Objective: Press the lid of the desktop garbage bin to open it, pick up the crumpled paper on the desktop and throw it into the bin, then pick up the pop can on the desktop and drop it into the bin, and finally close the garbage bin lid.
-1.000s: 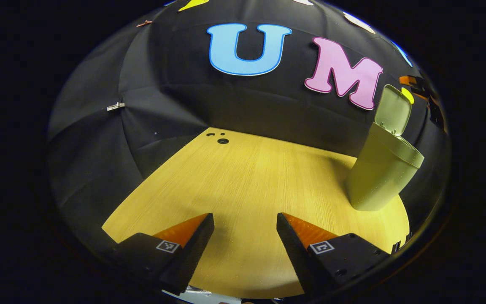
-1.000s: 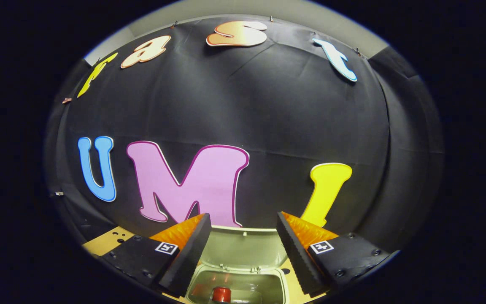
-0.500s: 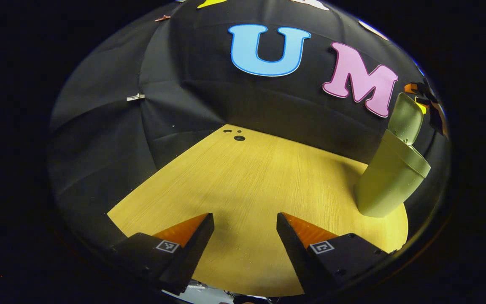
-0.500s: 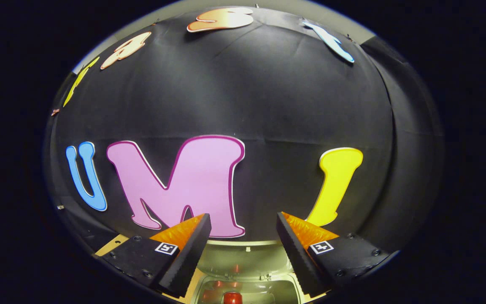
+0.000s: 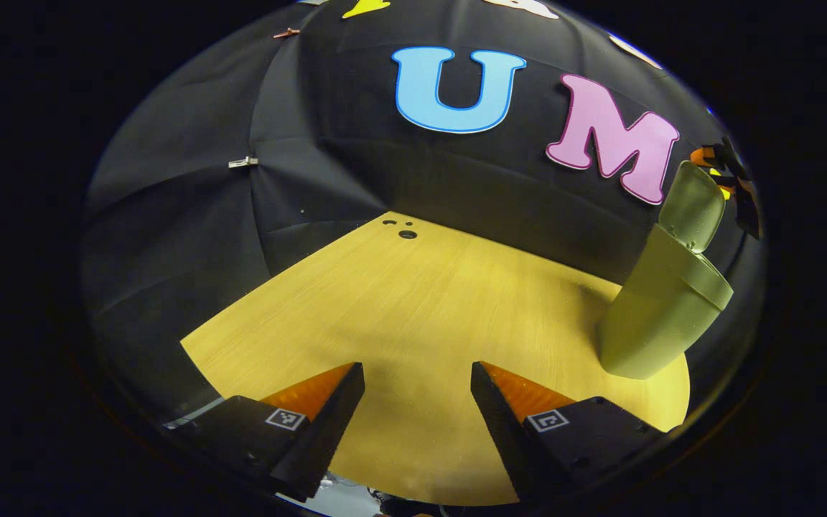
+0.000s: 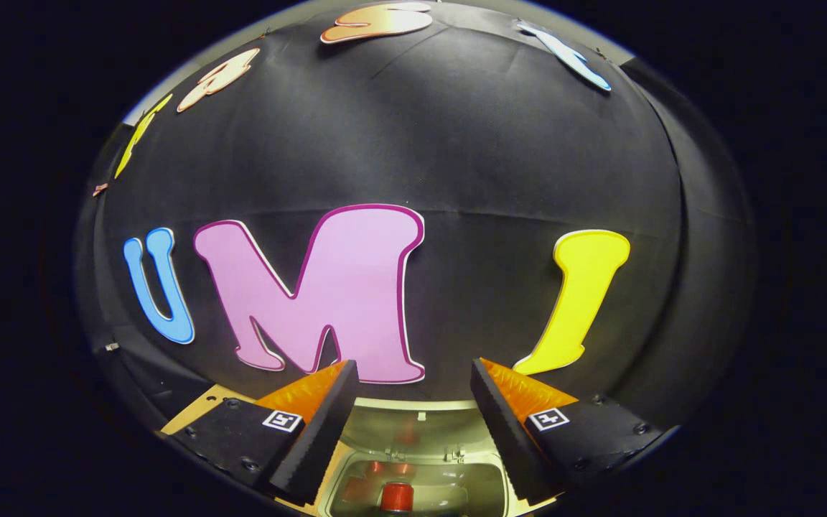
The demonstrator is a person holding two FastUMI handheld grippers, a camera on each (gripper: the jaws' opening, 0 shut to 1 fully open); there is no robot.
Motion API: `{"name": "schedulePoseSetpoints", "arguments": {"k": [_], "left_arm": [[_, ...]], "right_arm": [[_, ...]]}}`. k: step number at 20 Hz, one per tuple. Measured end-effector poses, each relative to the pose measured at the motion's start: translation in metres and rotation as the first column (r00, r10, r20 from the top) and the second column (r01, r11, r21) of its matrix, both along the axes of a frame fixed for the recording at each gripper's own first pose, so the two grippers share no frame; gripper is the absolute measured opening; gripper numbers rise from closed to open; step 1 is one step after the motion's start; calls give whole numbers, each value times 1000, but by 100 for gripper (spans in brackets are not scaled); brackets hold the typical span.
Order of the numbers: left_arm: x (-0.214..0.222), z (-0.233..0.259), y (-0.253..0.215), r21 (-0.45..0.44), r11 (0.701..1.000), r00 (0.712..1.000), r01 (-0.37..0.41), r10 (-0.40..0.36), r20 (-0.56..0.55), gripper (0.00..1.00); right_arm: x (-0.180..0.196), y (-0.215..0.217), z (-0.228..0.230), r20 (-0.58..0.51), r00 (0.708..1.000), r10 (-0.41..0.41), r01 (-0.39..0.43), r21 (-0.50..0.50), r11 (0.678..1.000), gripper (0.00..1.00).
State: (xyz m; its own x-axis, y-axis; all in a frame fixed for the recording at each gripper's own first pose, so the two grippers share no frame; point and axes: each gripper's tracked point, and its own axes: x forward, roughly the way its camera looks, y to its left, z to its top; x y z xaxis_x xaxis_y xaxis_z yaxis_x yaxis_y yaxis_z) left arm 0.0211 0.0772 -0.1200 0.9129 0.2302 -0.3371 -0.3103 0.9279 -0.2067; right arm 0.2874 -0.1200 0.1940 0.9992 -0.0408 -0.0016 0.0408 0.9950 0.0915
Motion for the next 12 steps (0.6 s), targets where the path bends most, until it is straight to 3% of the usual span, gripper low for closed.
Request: {"name": "schedulePoseSetpoints", "arguments": {"k": [7,12], "left_arm": [[19,19,-38,78,981,983,179,-181,23,96],[21,21,-38,95,963,966,253,-256,26,96]], "right_arm": [[-45,7,-27,-57,998,-2,2,5,1000,98],[-72,8,-63,-107,994,-31,32,8,999,98]]}}
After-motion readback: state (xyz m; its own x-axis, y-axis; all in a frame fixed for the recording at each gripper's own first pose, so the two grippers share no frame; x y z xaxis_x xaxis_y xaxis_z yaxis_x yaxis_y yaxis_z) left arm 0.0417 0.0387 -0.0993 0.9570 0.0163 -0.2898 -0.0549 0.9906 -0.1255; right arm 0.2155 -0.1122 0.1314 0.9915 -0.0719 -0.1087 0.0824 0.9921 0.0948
